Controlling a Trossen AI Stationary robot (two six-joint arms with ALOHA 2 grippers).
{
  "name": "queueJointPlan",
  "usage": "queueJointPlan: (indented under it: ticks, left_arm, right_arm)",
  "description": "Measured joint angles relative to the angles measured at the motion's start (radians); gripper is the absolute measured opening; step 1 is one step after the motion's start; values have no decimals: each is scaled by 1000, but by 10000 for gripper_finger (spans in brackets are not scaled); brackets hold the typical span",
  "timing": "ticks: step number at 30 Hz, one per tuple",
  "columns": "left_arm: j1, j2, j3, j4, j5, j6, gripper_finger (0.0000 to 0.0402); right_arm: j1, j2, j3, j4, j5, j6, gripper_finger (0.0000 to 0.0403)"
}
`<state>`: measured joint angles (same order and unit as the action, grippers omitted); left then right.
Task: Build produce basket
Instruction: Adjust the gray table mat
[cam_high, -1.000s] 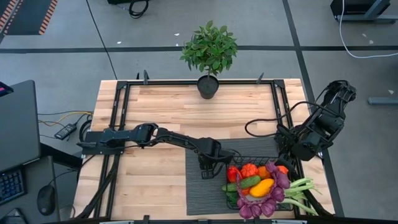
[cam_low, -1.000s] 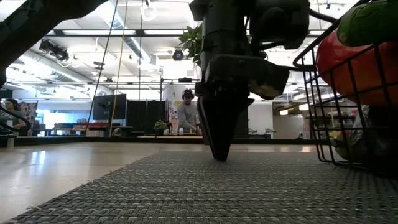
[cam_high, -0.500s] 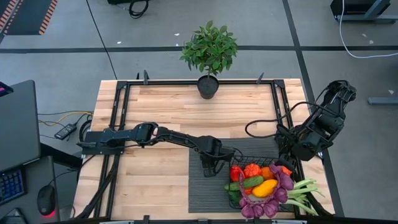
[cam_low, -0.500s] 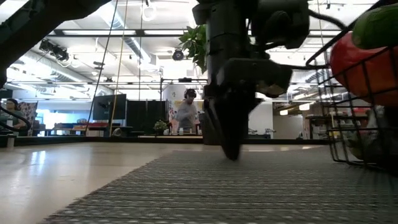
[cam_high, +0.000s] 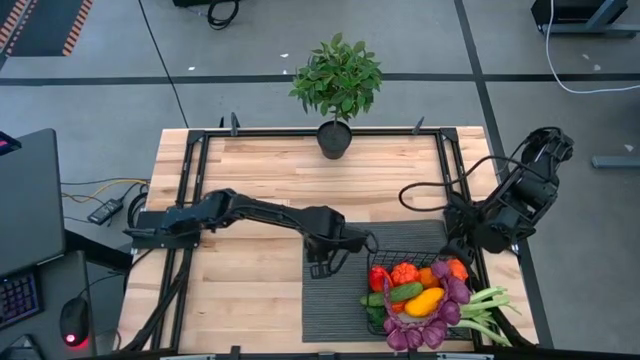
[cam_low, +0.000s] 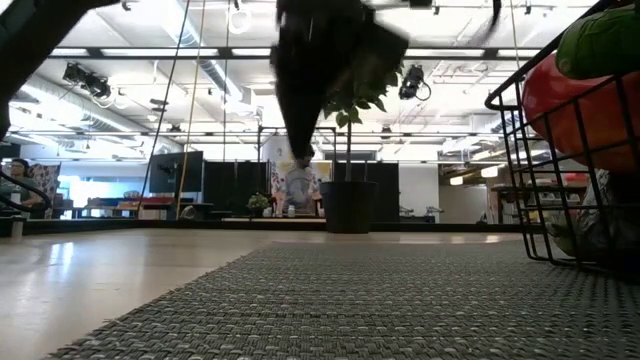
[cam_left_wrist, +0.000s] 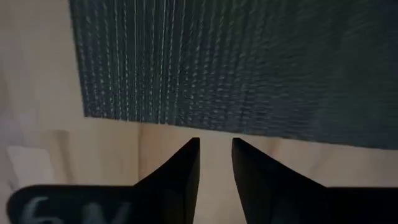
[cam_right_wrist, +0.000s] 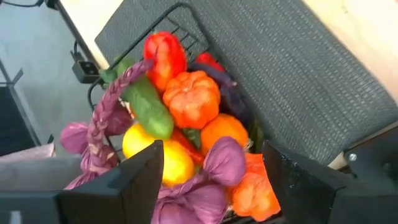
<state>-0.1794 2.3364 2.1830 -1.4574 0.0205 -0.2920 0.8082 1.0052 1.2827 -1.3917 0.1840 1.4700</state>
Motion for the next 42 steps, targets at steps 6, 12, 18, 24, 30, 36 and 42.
queueJointPlan:
  ticks: [6,12,18,24,30,36,42]
  left_arm:
    - [-12,-143,-1,236,1,-19,45]
    - [-2,-275,3,405,-95,-19,8]
    - [-3,-311,-27,419,-167,-3,4]
    - [-49,-487,-383,630,-156,-52,2]
    - [-47,-835,-903,1011,-155,-159,1]
    - [37,-1138,-1356,1499,-155,-208,1]
    - [121,-1356,-1724,1919,-133,-304,1]
  right_arm:
    - [-18,-21,0,-40,34,-8,221]
    - [-49,-34,0,-45,72,-87,123]
    - [-52,-66,-13,35,215,-147,40]
    - [-39,-108,-18,46,215,-133,10]
    - [-37,-116,-18,46,272,-140,9]
    - [-66,-116,-18,58,320,-162,8]
    - [-73,-130,-18,133,396,-206,6]
